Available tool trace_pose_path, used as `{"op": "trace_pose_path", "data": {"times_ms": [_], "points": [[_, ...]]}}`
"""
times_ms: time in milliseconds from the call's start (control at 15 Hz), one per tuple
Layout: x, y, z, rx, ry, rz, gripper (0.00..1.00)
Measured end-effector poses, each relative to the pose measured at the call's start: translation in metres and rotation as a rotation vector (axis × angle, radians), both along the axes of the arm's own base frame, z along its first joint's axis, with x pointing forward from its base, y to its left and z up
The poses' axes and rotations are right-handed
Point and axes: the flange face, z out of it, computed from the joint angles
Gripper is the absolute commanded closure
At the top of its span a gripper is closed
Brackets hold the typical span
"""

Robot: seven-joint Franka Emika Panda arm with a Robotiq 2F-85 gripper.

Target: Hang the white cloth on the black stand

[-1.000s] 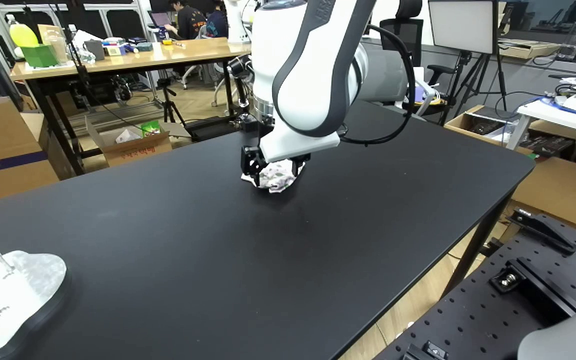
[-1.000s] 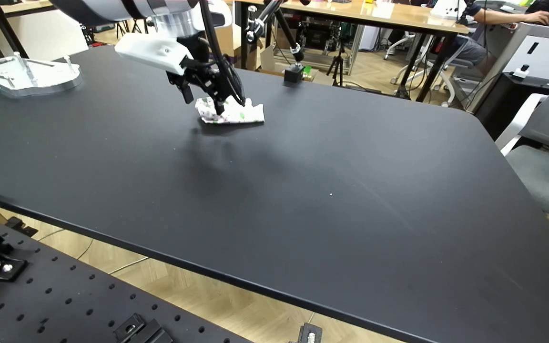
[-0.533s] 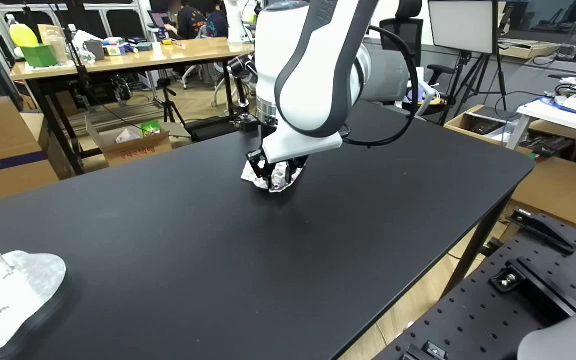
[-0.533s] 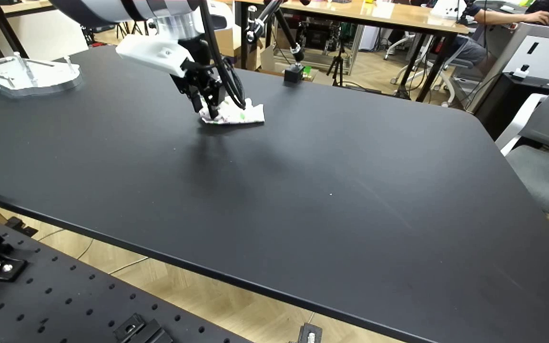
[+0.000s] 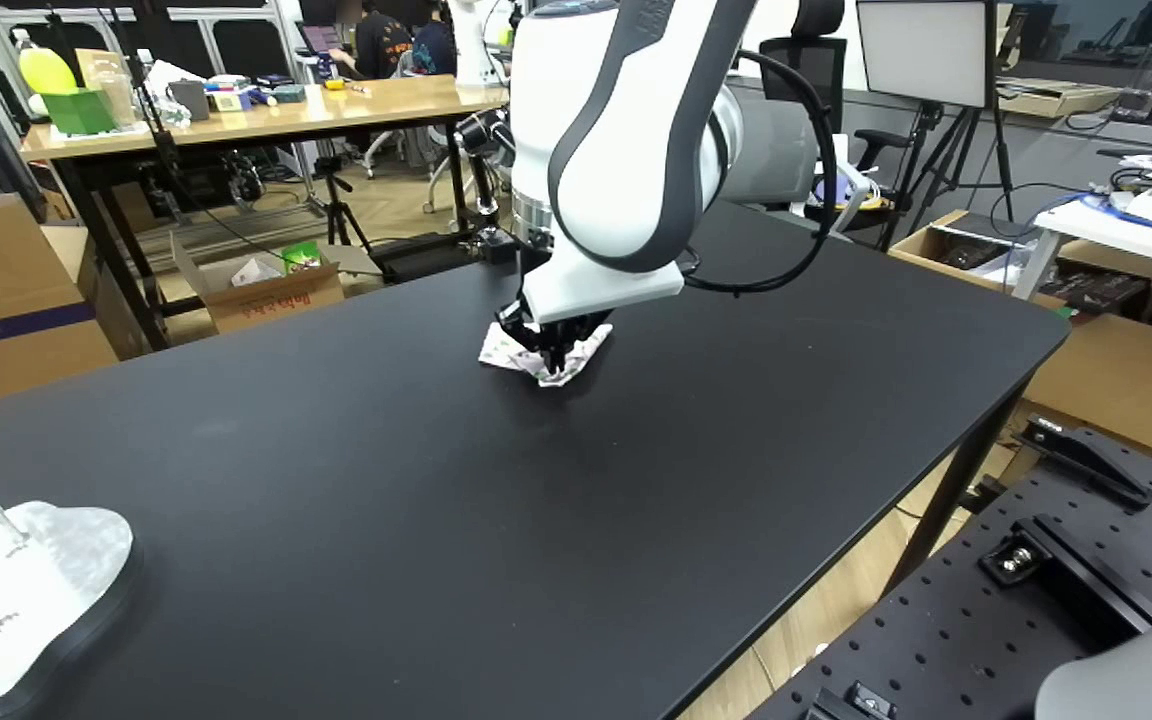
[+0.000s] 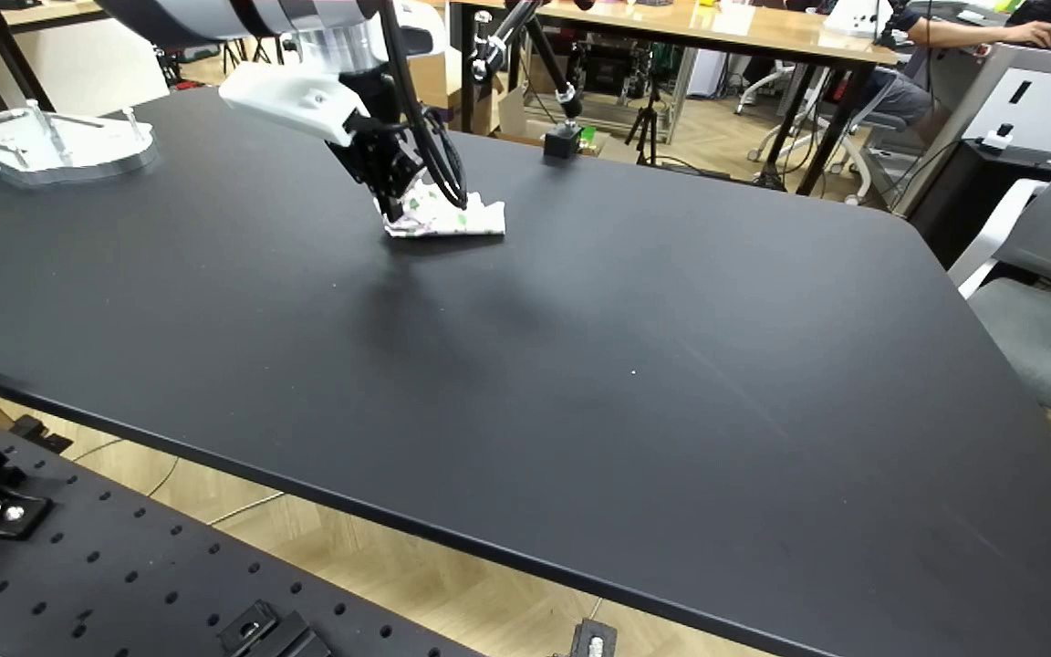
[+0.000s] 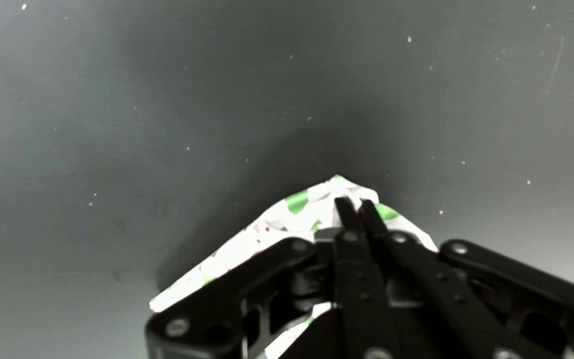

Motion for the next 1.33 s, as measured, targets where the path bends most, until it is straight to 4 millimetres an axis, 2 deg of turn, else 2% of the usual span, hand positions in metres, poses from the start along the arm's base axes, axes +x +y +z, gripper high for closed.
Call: {"op": "trace_pose_path", "data": {"times_ms": [200, 400, 533, 800, 1133, 1333], "points": [[0.002, 0.002, 0.013, 0.041, 0.001, 0.011, 0.99], [0.005, 0.011, 0.045, 0.079, 0.02, 0.045, 0.99], [0.005, 0.018, 0.079, 0.087, 0.031, 0.074, 0.99], [0.0, 0.021, 0.163, 0.051, 0.014, 0.117, 0.99], [-0.007, 0.005, 0.276, -0.043, -0.081, 0.139, 0.99], [-0.01, -0.007, 0.322, -0.069, -0.117, 0.121, 0.99]]}}
